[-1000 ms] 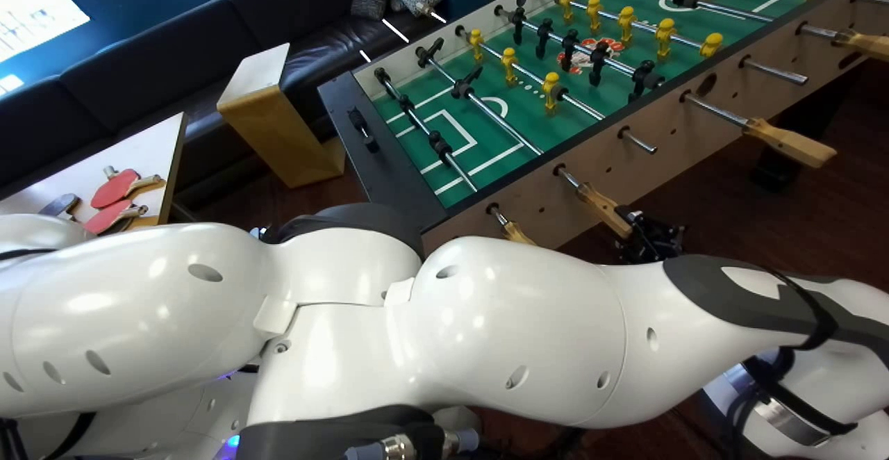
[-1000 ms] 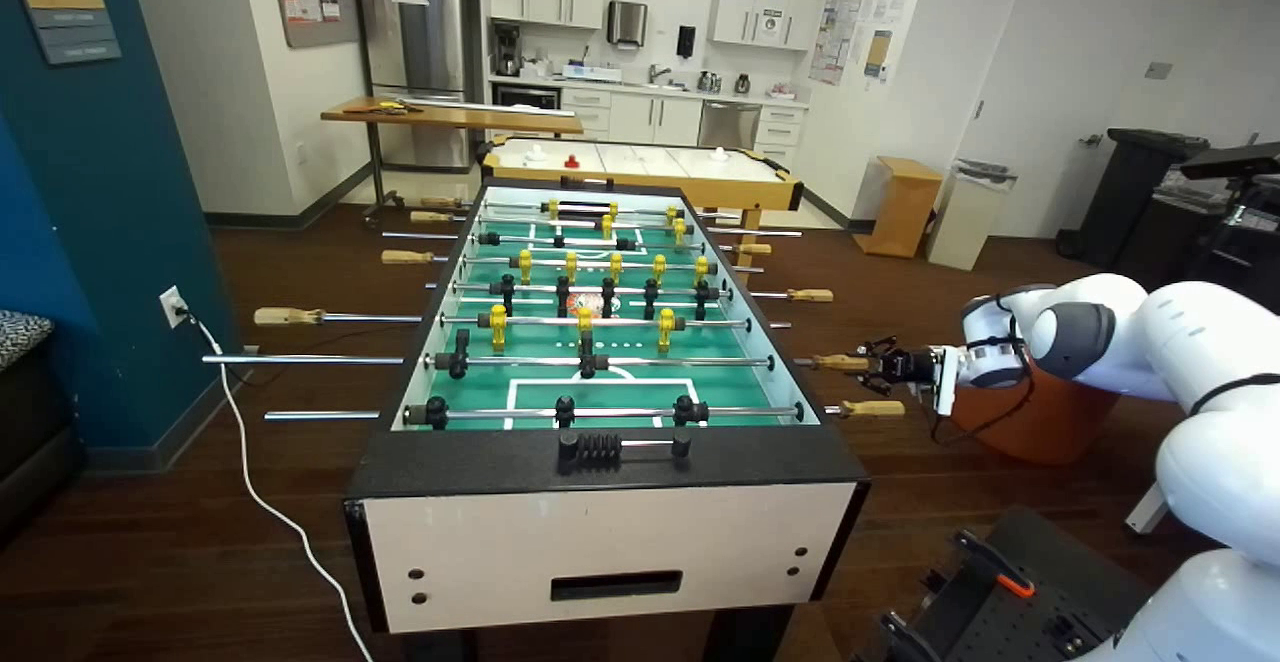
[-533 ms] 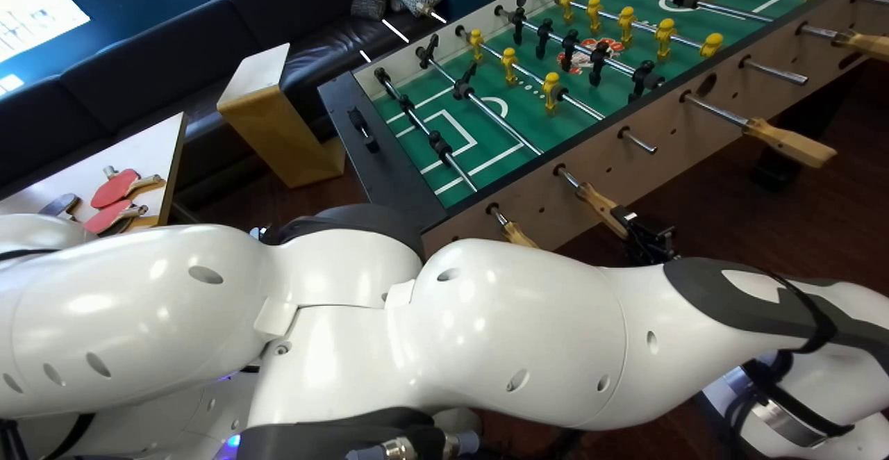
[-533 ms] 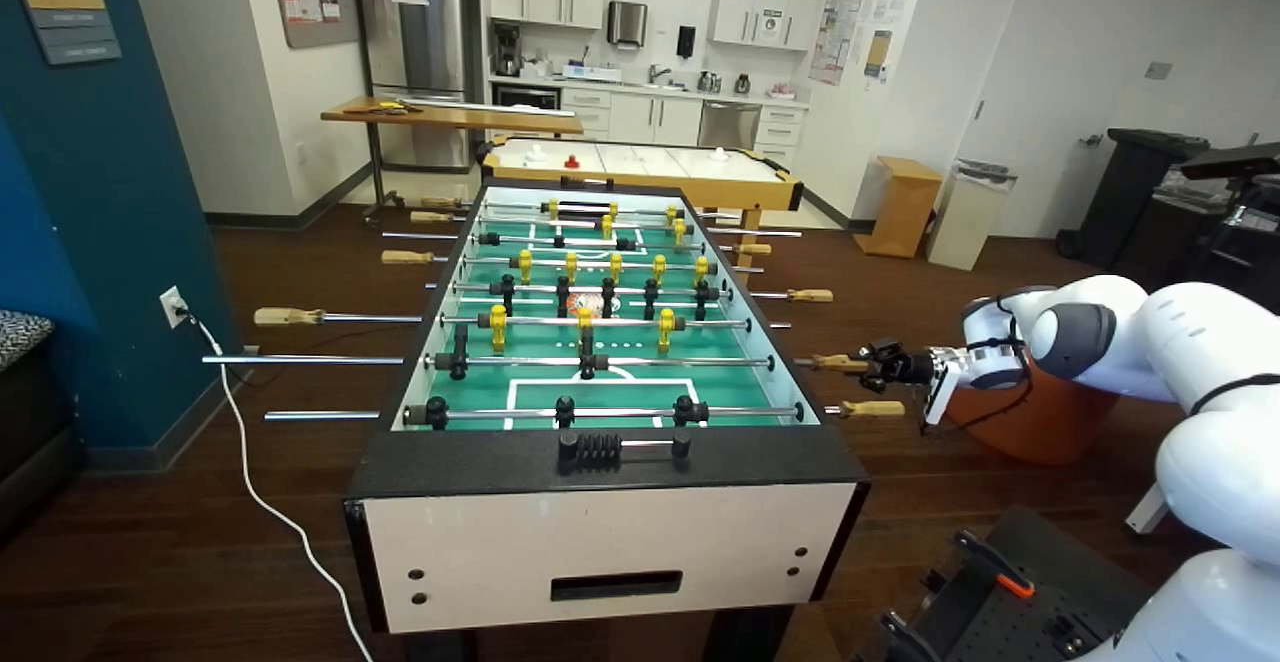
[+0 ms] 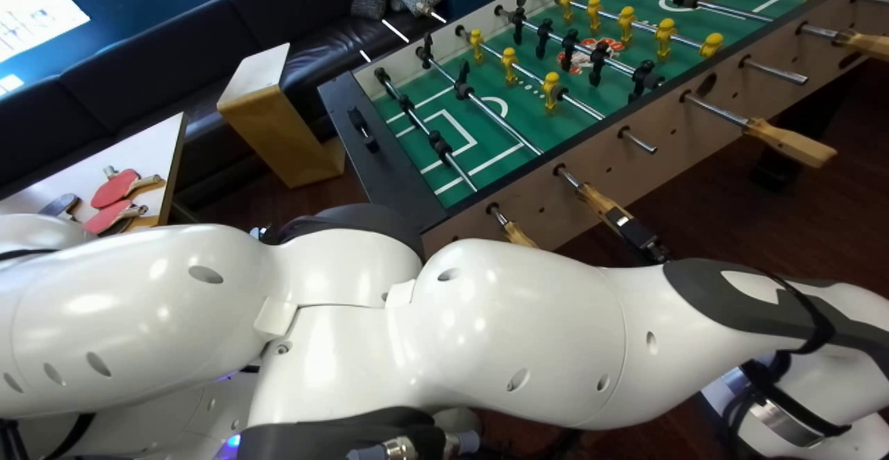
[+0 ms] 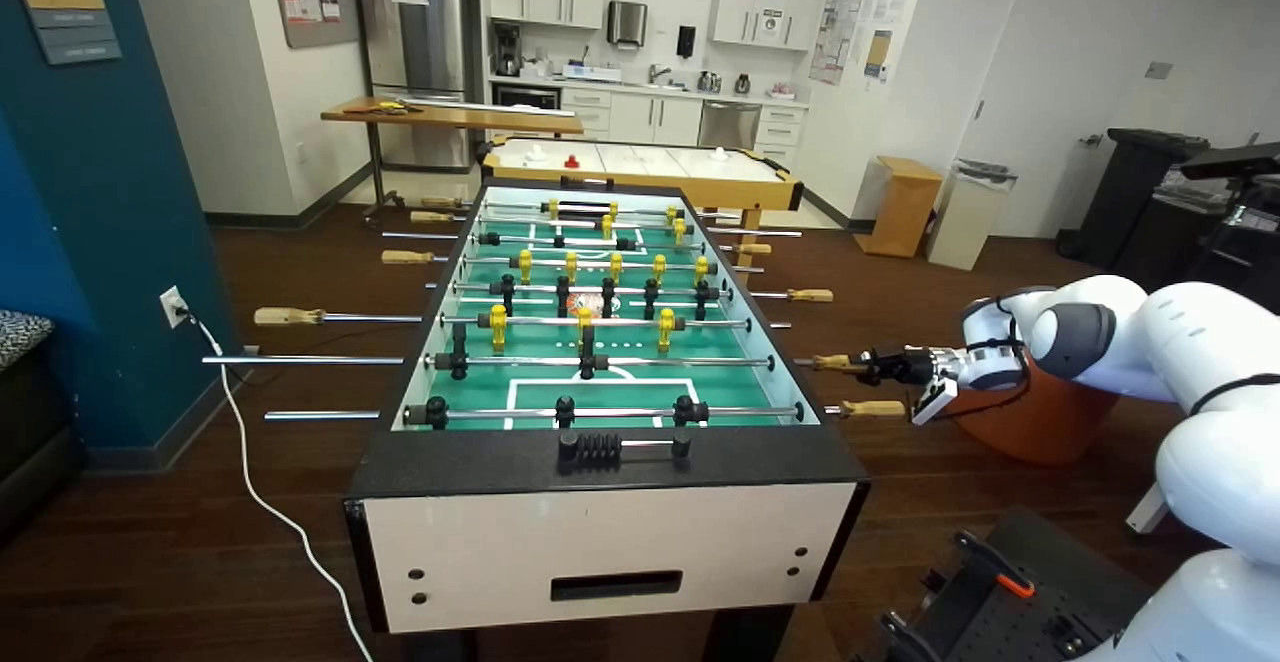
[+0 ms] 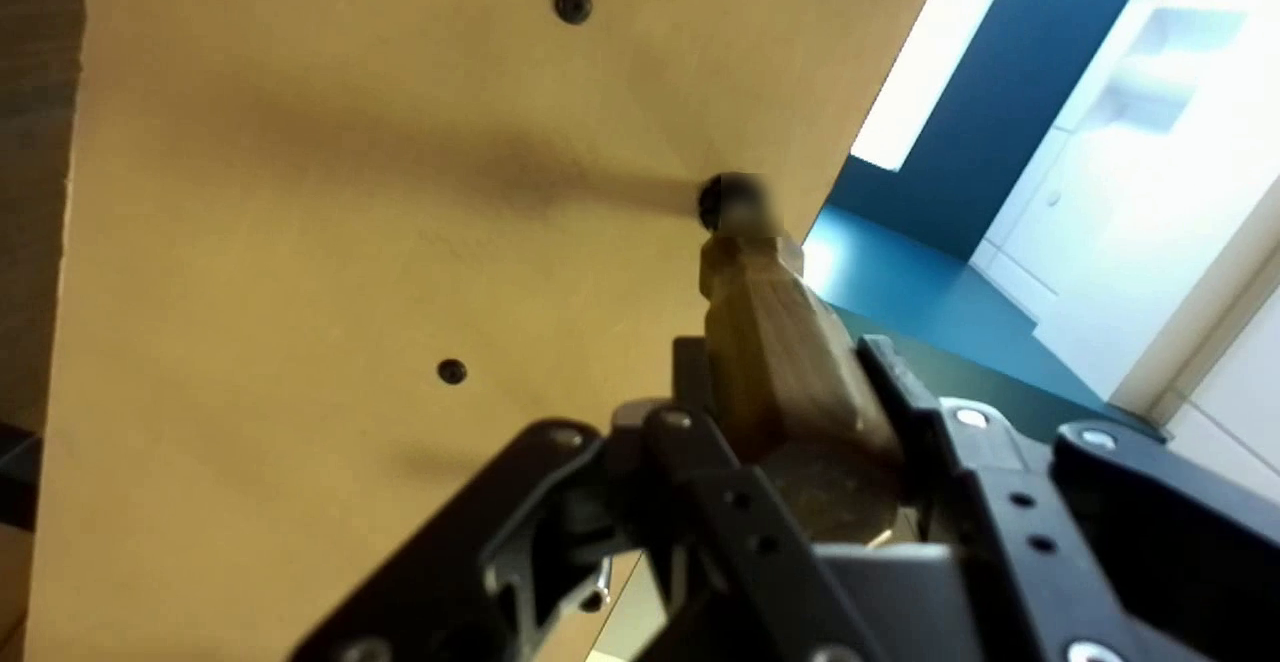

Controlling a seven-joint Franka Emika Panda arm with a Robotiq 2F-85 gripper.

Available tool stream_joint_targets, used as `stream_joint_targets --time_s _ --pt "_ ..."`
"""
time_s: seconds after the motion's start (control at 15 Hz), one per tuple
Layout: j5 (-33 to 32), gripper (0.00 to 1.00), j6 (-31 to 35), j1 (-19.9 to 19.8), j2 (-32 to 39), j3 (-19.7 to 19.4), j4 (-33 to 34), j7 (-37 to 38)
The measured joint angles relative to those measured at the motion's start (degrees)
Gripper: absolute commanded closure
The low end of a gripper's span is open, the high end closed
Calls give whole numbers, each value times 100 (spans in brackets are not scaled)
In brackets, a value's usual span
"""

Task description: Rotate the second rod anticlockwise

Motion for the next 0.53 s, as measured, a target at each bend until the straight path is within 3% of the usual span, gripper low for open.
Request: stream_joint_targets --time_s 0.2,0.27,0.53 --pt "38 5 324 4 -56 0 0 -784" --pt "92 1 466 3 -81 0 -1 -985" --pt "191 0 1236 0 -237 -42 -37 -1314"
